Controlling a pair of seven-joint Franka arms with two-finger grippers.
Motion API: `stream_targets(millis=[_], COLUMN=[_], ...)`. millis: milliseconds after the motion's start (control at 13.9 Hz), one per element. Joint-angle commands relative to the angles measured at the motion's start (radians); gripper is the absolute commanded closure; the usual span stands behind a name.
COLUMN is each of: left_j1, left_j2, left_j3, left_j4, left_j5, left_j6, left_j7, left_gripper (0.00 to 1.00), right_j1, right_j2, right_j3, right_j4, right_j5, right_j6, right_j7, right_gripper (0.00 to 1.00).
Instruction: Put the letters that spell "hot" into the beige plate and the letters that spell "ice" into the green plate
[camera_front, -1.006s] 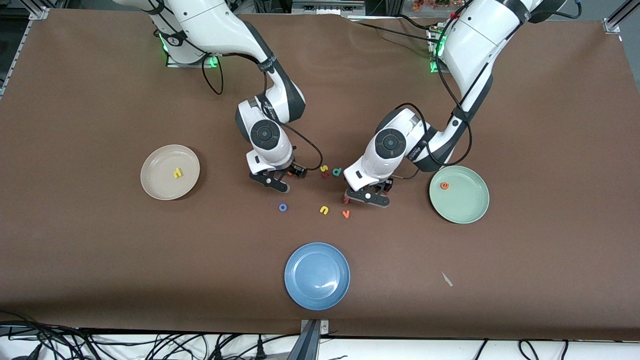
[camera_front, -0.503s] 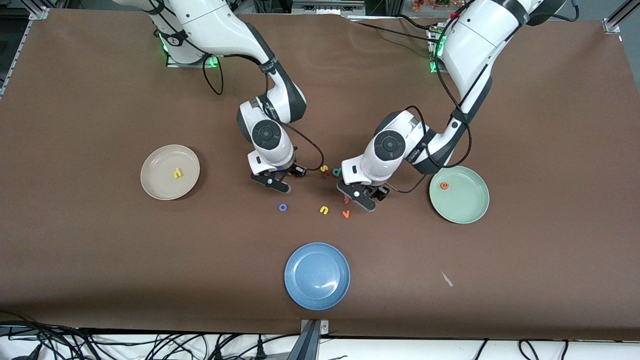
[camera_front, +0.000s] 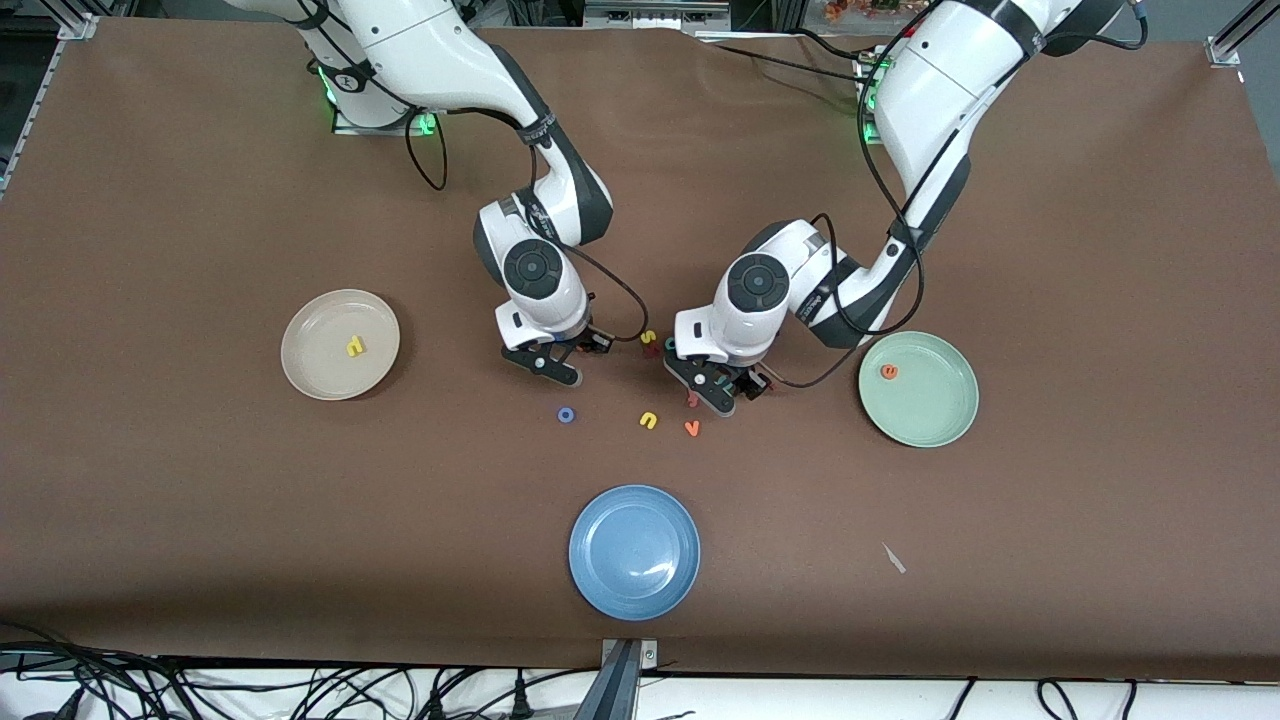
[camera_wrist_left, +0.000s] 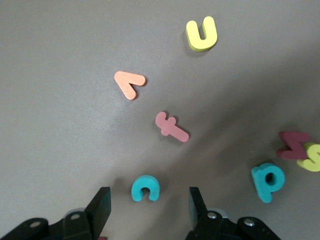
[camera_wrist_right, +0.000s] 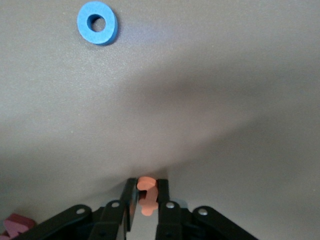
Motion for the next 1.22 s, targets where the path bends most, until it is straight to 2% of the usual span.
stream_targets(millis=[0, 216, 288, 431, 503, 575, 791, 934, 1150], left_j1=[-0.015, -0.015, -0.015, -0.015, -0.015, -0.015, -0.015, -0.015, -0.014], left_j2=[0.022, 0.026, 0.029, 0.031, 0.031, 0.032, 0.035, 0.038, 0.037], left_j3=[0.010, 0.010, 0.010, 0.011, 0.011, 0.011, 0.013, 0.013, 0.013], left_j4=[0.019, 0.019, 0.020, 0.022, 0.023, 0.023, 0.023, 0.025, 0.025], left_j5=[0.033, 0.037, 0.037, 0.037, 0.037, 0.037, 0.045, 0.059, 0.060], left_j6=[-0.017, -0.017, -0.017, -0.017, -0.017, -0.016, -0.016, -0.016, -0.016], left_j7=[0.010, 0.011, 0.011, 0.011, 0.011, 0.011, 0.011, 0.011, 0.011], left_gripper=[0.30, 0.30, 0.37, 0.57, 0.60, 0.61, 0.61, 0.62, 0.80], right_j1=[0.012, 0.015, 0.007, -0.017, -0.017, -0.016, -0.014, -0.014, -0.014], right_j2=[0.019, 0.019, 0.013, 0.008, 0.008, -0.002, -0.058, -0.126, -0.226], right_j3=[-0.003, -0.004, -0.006, -0.013, -0.026, -0.062, -0.159, -0.222, -0.323], right_j4=[0.015, 0.021, 0.026, 0.056, 0.069, 0.066, 0.056, 0.006, -0.121], right_j5=[0.021, 0.019, 0.015, 0.001, -0.016, -0.051, -0.062, -0.064, -0.064], right_j6=[0.006, 0.006, -0.005, -0.080, -0.118, -0.138, -0.296, -0.333, -0.326], right_j7=[0.002, -0.012, -0.022, -0.085, -0.114, -0.157, -0.373, -0.505, -0.692], right_gripper=[0.88, 1.00, 1.00, 1.00, 1.00, 1.00, 1.00, 1.00, 1.00])
